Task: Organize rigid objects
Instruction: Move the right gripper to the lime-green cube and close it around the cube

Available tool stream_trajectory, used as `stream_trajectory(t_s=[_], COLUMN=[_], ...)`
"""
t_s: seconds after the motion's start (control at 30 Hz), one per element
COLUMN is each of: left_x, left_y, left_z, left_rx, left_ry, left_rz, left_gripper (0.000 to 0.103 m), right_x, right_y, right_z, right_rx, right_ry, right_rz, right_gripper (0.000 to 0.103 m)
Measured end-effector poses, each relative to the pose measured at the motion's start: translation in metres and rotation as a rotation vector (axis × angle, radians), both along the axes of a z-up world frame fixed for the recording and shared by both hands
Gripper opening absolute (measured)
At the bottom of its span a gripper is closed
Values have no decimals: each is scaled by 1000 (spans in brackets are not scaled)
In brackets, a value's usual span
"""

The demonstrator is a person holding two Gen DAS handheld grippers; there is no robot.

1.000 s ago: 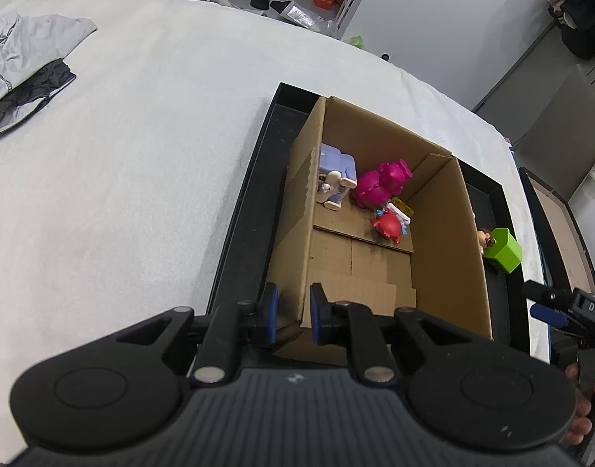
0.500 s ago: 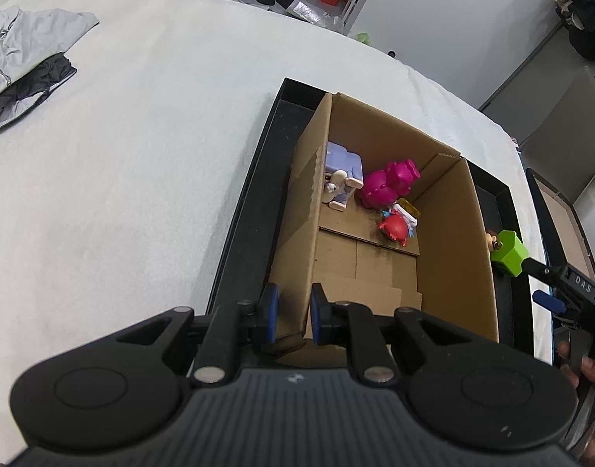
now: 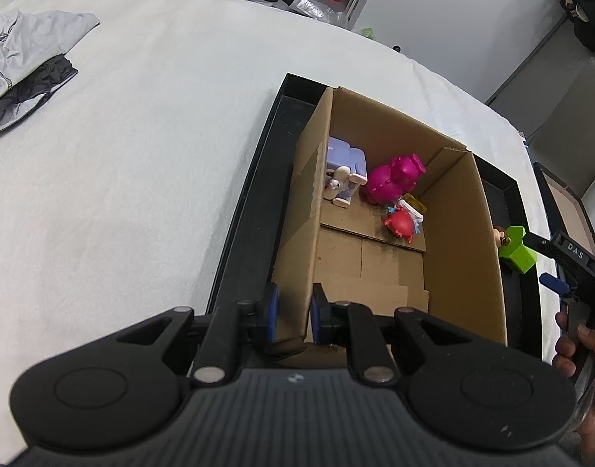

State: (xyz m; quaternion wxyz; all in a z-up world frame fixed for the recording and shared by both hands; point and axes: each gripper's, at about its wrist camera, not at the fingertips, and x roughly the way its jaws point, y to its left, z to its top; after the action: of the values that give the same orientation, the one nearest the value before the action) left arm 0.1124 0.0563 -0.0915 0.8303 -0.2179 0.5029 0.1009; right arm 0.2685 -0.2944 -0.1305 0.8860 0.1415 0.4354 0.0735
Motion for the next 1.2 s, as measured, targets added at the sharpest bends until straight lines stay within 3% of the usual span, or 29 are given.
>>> stream_trajectory(t_s=[0.47, 0.53, 0.7, 1.2], left_x=[3, 4, 4, 5], left_y=[-1, -1, -1, -3], left_z=[-4, -4, -5, -5], left_rx=[8, 7, 7, 5], left_ry=[17, 18, 20, 17], left_rz=[2, 3, 7, 3], left_gripper=[16, 16, 16, 16], right_x=[17, 19, 21, 6], right_y=[19, 20, 20, 14], right_z=[-9, -11, -16, -5], right_rx=[-90, -104, -176, -186], right_ry=[-40, -40, -33, -58], right_rz=[2, -2, -23, -22], right_gripper=[96, 93, 61, 53])
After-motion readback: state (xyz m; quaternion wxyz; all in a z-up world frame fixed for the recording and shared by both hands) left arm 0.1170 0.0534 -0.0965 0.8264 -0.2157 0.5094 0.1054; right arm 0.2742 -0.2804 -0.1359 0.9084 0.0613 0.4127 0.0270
